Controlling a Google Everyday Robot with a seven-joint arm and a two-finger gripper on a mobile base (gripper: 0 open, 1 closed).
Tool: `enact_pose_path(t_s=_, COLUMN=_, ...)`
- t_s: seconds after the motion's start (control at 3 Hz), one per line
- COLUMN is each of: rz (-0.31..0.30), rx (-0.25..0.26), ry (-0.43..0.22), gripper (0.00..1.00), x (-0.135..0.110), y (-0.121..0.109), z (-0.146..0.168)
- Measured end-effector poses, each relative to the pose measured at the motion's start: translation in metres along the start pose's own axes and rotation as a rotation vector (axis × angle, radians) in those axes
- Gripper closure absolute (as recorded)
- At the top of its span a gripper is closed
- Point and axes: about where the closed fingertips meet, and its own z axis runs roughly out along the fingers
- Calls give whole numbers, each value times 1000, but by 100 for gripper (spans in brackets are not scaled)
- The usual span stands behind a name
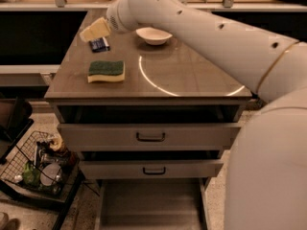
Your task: Place rxbar blueberry into bottom drawer
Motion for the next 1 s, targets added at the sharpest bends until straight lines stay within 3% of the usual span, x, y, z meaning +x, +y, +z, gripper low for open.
enact_pose_path(t_s=0.33, rz=47, rx=-58, ry=3, gripper=0, x=3, y=21, z=45)
enact_pose_path(t_s=1.0, rz=61, rx=-99, ry=27, gripper=0, x=10, y=31, z=109)
